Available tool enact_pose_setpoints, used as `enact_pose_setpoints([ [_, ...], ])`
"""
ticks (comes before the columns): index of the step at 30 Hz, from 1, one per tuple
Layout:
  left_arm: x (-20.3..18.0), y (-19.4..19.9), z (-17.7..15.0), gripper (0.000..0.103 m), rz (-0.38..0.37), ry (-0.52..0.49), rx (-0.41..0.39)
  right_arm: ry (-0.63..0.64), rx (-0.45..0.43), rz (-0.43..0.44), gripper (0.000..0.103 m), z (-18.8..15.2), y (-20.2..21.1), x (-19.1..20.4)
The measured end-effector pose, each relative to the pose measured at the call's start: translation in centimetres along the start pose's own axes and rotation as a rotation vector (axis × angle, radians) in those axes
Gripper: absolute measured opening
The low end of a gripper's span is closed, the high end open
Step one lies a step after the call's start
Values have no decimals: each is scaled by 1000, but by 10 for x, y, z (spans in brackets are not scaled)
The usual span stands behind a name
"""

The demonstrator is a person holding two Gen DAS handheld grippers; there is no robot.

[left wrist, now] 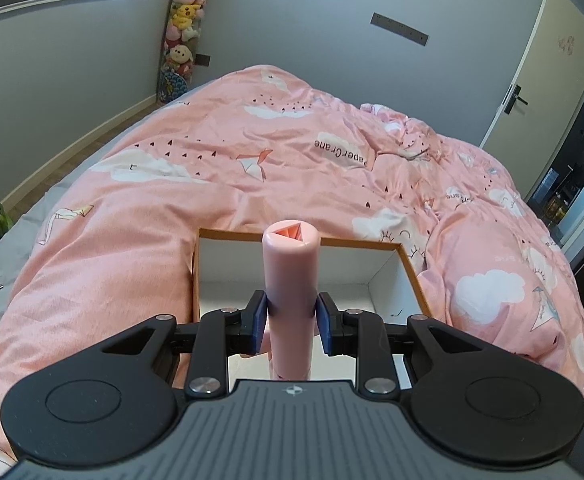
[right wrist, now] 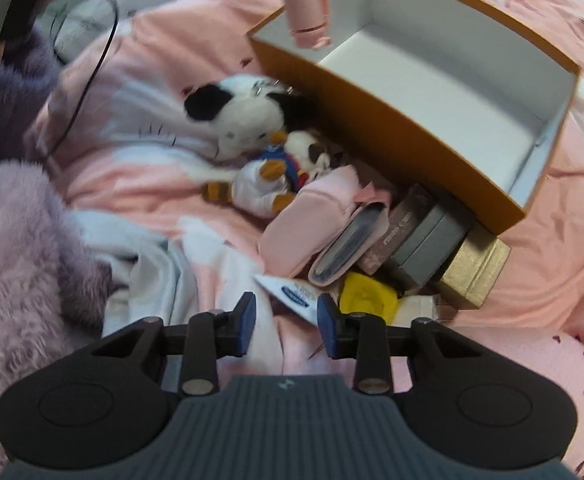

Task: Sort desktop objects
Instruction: 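Carry the pink fan over the box with the left gripper while the right gripper grasps the white lotion tube, then lower the pink fan into the box and open the left gripper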

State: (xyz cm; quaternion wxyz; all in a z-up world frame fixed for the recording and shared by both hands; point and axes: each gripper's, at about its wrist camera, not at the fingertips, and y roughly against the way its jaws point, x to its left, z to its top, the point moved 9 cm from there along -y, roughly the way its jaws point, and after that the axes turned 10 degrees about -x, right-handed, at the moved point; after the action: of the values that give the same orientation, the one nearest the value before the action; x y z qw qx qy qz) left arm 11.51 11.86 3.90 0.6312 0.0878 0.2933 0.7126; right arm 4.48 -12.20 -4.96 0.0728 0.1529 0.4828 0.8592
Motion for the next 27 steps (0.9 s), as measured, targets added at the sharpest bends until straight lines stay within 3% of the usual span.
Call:
enact_pose_setpoints([
  [5, 6, -11, -6, 30, 4, -13, 38, 86, 55, -70, 23, -5, -18, -6],
  [9, 11, -13, -10, 30, 16, -28, 55, 114, 39, -87, 17, -3, -22, -7],
  [11, 15, -15, -10, 30, 22, -29, 61, 109, 27, -98, 8, -1, -18, -10],
  [20, 18, -25, -15, 30, 32, -60, 92, 57, -106, -153, 4, 33, 34, -22],
  [27, 15, -32, -20, 30, 45, -103, 120, 48, -308, -230, 4, 88, 82, -33],
])
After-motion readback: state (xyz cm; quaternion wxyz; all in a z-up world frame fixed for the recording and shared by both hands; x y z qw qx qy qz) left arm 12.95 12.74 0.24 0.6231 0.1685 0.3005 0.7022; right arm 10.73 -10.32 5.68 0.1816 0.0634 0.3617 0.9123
